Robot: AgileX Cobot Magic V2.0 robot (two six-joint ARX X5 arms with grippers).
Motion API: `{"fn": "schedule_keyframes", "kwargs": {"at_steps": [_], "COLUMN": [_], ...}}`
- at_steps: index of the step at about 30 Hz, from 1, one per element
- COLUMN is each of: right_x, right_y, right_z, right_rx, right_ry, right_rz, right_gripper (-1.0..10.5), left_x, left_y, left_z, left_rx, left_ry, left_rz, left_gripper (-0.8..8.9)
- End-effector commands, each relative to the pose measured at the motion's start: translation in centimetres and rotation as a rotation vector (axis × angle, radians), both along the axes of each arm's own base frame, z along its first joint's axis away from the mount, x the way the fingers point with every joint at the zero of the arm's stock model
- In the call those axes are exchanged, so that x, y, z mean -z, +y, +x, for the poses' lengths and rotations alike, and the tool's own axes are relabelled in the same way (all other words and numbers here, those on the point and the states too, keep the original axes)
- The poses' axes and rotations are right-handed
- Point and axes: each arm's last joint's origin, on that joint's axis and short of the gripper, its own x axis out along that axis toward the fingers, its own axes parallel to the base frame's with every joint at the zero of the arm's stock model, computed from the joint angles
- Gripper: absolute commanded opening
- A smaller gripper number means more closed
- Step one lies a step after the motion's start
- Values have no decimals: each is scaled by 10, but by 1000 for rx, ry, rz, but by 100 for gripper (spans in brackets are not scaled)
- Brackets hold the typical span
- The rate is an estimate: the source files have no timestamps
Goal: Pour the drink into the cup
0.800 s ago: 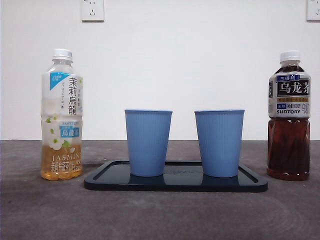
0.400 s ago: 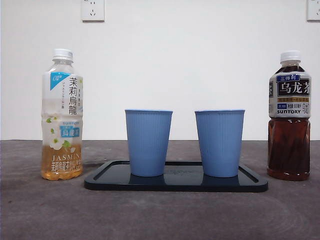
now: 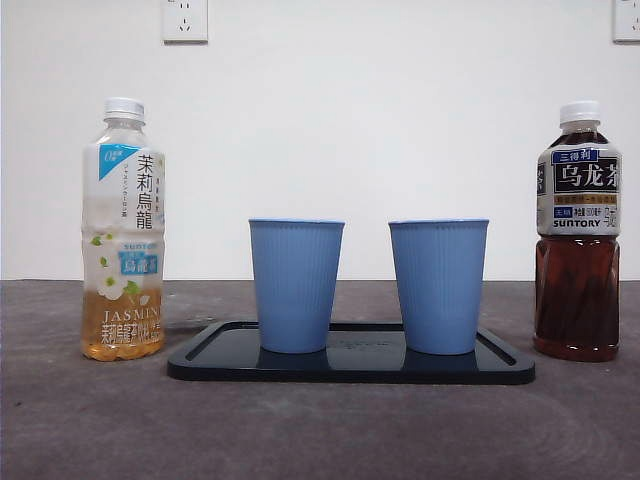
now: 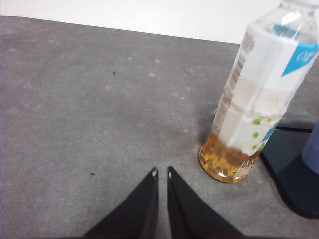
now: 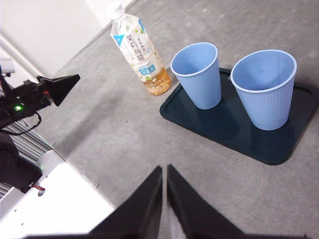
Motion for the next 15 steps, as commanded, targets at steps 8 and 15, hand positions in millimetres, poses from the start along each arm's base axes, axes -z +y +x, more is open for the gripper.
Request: {"fn": "schedule_keyframes", "kwargs": {"at_steps": [8,15], "right_x": [-5,-5], "right_y": [0,0], "right_z": [-1,-1], "right_rx": [-10,-10], "right_ry": [-28,-28], "right_rz": [2,2], "right_gripper": [12,11], "left_x": [13,17], "left_y": [4,4], "left_z": [0,2], "left_rx": [-43,-60], "left_ry": [-20,-47], "left_rz": [8,16], "left_gripper": [29,29]}}
